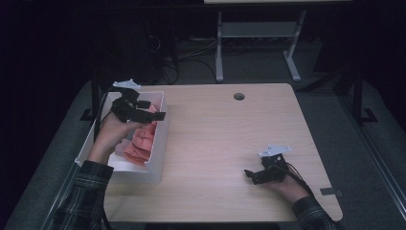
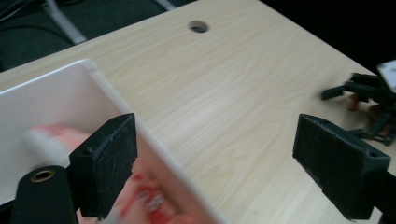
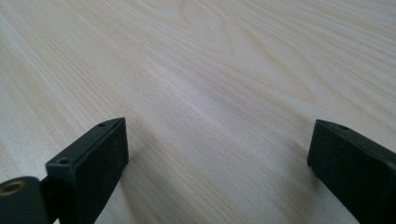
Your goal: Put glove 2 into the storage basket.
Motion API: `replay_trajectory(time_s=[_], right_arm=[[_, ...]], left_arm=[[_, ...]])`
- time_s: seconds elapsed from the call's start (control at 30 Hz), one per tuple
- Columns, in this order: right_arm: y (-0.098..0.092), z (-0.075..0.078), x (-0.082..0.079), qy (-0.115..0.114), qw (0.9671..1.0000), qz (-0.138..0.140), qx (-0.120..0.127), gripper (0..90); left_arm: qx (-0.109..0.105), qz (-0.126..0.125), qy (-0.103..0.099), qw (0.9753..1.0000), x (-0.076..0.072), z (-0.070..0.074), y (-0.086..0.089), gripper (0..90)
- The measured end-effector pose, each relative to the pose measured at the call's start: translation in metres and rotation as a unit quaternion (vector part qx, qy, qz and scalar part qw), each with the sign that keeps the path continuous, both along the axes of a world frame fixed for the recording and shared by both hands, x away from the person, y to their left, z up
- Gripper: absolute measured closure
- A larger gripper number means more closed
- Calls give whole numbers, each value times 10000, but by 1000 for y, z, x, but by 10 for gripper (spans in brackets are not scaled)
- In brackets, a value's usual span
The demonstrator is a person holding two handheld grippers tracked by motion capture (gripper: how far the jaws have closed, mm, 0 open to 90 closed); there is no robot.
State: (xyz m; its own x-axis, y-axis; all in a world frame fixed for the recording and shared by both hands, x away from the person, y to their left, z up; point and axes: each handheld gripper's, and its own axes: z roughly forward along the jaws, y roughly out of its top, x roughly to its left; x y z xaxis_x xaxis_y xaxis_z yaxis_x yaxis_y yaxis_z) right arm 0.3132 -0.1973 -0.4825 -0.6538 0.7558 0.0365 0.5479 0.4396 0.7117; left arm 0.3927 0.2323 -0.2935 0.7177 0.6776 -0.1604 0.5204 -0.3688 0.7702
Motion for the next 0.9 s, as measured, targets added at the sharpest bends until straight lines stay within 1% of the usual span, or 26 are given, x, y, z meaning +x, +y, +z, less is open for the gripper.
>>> replay_trajectory(time_s=[0.13, 0.2, 0.27, 0.3, 0.33, 0.4, 0.43, 0.47, 0.5, 0.53, 0.57, 0.63, 0.7, 0.83, 0.9], right_arm=[[0, 0, 0, 0, 10000, -2, 2, 47], [0, 0, 0, 0, 10000, -3, 3, 47], [0, 0, 0, 1, 10000, -4, 2, 47], [0, 0, 0, 2, 10000, -4, 2, 47], [0, 0, 0, 4, 10000, -6, 2, 47], [0, 0, 0, 3, 10000, -5, 1, 47], [0, 0, 0, 4, 10000, -5, 1, 47], [0, 0, 0, 3, 10000, -5, 1, 47], [0, 0, 0, 3, 10000, -6, 0, 47], [0, 0, 0, 3, 10000, -5, -1, 47], [0, 0, 0, 5, 10000, -6, 0, 47], [0, 0, 0, 4, 10000, -5, 1, 47], [0, 0, 0, 7, 10000, -6, 2, 47], [0, 0, 0, 2, 10000, -4, 2, 47], [0, 0, 0, 13, 10000, -6, 1, 47]], left_arm=[[-23, -216, -60, 9997, -10, -5, -28, 134], [-8, -290, -58, 9996, -15, -9, -41, 134], [96, -335, -139, 9993, -20, -12, -55, 134], [70, -352, -174, 9992, -24, -15, -63, 134], [57, -380, -188, 9991, -27, -17, -68, 134], [104, -450, -280, 9985, -34, -23, -81, 134], [91, -491, -308, 9983, -38, -26, -87, 134], [122, -534, -304, 9980, -41, -30, -94, 135], [196, -591, -337, 9975, -45, -34, -99, 134], [261, -666, -365, 9968, -48, -38, -105, 134], [293, -726, -338, 9964, -51, -43, -110, 134], [316, -795, -298, 9959, -57, -55, -120, 135], [351, -864, -307, 9952, -62, -68, -129, 135], [531, -1026, -233, 9930, -65, -95, -139, 135], [650, -1060, -247, 9919, -67, -108, -142, 135]])
